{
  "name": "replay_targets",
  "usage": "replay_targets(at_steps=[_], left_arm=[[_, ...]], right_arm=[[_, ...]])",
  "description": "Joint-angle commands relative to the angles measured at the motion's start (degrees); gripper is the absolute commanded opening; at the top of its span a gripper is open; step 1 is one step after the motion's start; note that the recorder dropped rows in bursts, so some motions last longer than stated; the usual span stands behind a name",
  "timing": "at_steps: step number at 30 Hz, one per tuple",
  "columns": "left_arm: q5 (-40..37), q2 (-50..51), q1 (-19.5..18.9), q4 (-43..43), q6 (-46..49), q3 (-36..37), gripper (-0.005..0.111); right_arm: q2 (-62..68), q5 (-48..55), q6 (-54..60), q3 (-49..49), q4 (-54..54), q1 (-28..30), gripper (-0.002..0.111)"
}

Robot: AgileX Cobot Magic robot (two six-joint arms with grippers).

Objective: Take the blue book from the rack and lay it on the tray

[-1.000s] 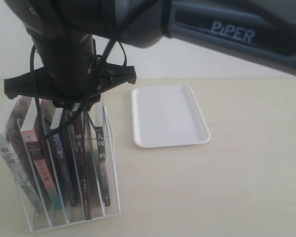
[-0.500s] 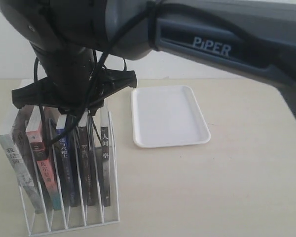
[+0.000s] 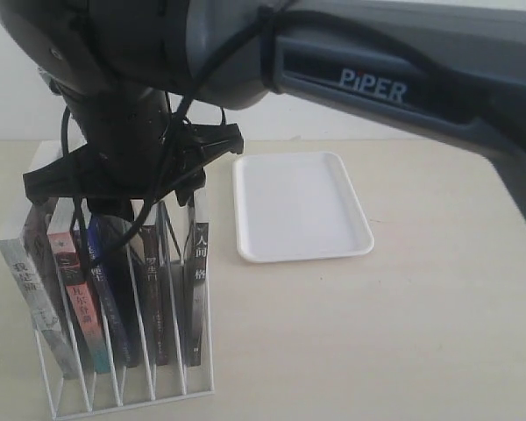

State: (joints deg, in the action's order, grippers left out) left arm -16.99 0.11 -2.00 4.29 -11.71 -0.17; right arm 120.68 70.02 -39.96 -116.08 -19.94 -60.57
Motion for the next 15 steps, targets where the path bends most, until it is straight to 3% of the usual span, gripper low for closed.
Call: replay_targets(at_steps=[1,8,15], left_arm=[[0.04,-0.11,-0.18,0.01,0.27,0.17,0.005],[0.04,-0.11,-0.18,0.01,0.27,0.17,0.005],[0.04,-0.11,-0.18,0.01,0.27,0.17,0.005]], right_arm=[[-0.26,-0.05,1.03,0.11,0.68,0.07,0.052],[-3.45,-0.05,1.55,0.11,-0.27,0.07,0.052],[-3.45,-0.05,1.55,0.11,2.26,0.07,0.021]])
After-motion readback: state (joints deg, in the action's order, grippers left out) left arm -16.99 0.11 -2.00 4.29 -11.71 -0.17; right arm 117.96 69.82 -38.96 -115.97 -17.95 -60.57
